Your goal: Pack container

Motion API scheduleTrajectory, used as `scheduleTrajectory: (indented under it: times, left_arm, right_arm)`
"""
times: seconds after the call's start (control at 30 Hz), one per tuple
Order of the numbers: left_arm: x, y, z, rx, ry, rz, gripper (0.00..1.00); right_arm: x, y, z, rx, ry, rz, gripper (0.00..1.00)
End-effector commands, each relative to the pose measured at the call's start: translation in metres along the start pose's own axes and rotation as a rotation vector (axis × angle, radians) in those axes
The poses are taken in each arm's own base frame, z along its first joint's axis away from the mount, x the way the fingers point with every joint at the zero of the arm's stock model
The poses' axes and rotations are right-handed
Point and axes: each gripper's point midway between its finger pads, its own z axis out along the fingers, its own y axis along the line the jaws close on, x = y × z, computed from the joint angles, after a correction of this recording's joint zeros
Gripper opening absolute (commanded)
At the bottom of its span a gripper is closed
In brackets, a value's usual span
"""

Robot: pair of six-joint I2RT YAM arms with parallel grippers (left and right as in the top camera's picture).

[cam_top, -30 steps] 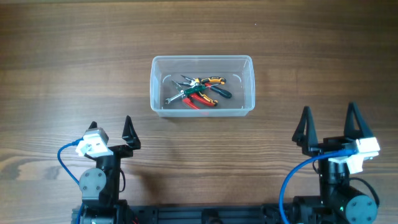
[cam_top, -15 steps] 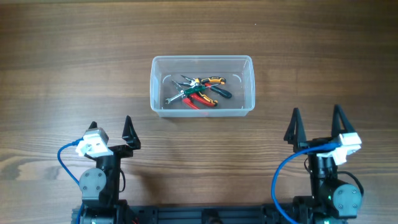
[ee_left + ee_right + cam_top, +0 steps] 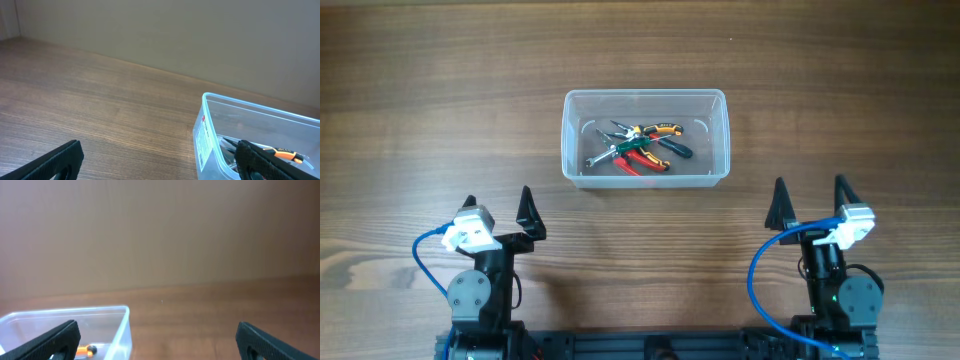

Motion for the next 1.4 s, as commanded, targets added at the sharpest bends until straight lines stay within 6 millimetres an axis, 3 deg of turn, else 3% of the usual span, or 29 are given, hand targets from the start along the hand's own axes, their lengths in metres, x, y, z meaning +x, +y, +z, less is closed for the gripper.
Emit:
scheduleTrajectory:
  times: [0.0,0.03,0.33,1.37]
  left_arm:
    - [0.0018,0.0012,0.0004,-0.001,-0.004,-0.01,1.0]
    - [0.0018,0.0012,0.0004,-0.001,-0.004,-0.01,1.0]
    - [0.0018,0.0012,0.0004,-0.001,-0.004,-0.01,1.0]
    - [0.0018,0.0012,0.0004,-0.001,-0.004,-0.01,1.0]
  right_arm:
    - [0.0143,0.001,-0.0013,-0.006,0.055,0.02,1.0]
    - [0.0223,-0.0001,-0.0018,-0.001,0.088,0.02,1.0]
    - [0.0212,0.0013,-0.0018,-0.018,0.082,-0.188,1.0]
    - [0.021,0.0007,-0.0017,-0.014,0.081,-0.183,1.0]
